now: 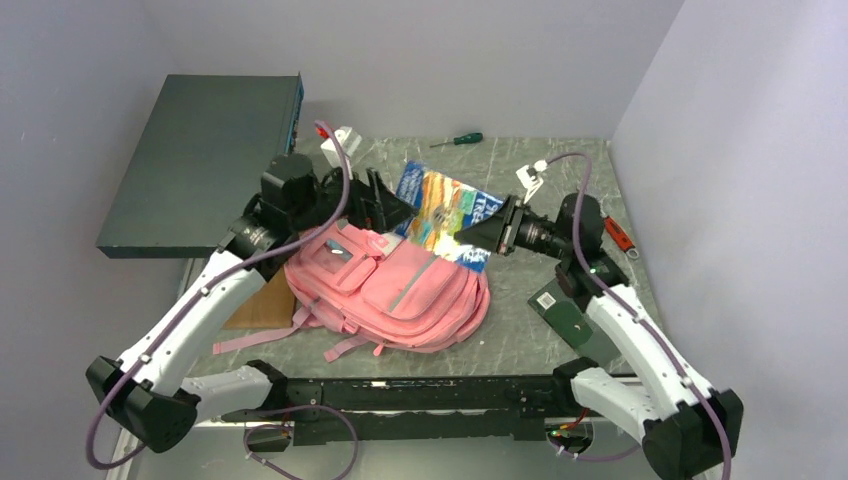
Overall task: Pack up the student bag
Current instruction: Pick up the book from the center of the board, then place the book in the student bag.
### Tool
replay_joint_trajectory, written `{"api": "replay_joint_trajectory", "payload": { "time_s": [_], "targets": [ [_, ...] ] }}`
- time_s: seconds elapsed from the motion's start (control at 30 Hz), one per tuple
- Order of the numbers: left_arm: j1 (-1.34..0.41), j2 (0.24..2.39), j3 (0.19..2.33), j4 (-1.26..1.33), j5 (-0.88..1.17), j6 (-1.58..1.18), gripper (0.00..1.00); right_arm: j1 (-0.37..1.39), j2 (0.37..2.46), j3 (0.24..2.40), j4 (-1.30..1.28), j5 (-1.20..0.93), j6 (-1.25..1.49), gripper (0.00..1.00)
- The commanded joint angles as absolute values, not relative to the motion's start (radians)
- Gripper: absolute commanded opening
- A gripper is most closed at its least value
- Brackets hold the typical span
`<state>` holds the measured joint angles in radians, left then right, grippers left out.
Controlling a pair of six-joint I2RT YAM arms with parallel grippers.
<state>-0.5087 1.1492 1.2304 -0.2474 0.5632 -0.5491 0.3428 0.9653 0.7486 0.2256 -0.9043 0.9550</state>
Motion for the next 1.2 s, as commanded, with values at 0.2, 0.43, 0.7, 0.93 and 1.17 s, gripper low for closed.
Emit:
{"api": "replay_joint_trajectory", "payload": {
  "time_s": [0.2, 0.43, 0.7, 0.93, 1.17],
  "targets": [
    [-1.008, 1.229, 1.150, -0.388, -0.160, -0.267, 0.99, 0.316, 0.833, 1.120, -1.019, 0.383, 0.659, 0.00],
    [-1.246, 1.504, 1.230, -0.402, -0.159, -0.199, 0.70, 0.315, 0.714, 1.115, -1.101, 0.392, 0.709, 0.00],
    [-1.278, 1.688, 1.301, -0.453, -0.211, -0.172, 0.58, 0.316, 0.641, 1.078, -1.055, 0.292, 0.704, 0.00],
    [-1.277, 1.751, 1.313, -0.485, -0.311, -0.184, 0.50, 0.316, 0.640, 1.008, -1.006, 0.204, 0.704, 0.00],
    [-1.263, 1.778, 1.329, -0.511, -0.429, -0.115, 0.26, 0.316, 0.643, 0.990, -0.998, 0.162, 0.689, 0.00]
  ]
}}
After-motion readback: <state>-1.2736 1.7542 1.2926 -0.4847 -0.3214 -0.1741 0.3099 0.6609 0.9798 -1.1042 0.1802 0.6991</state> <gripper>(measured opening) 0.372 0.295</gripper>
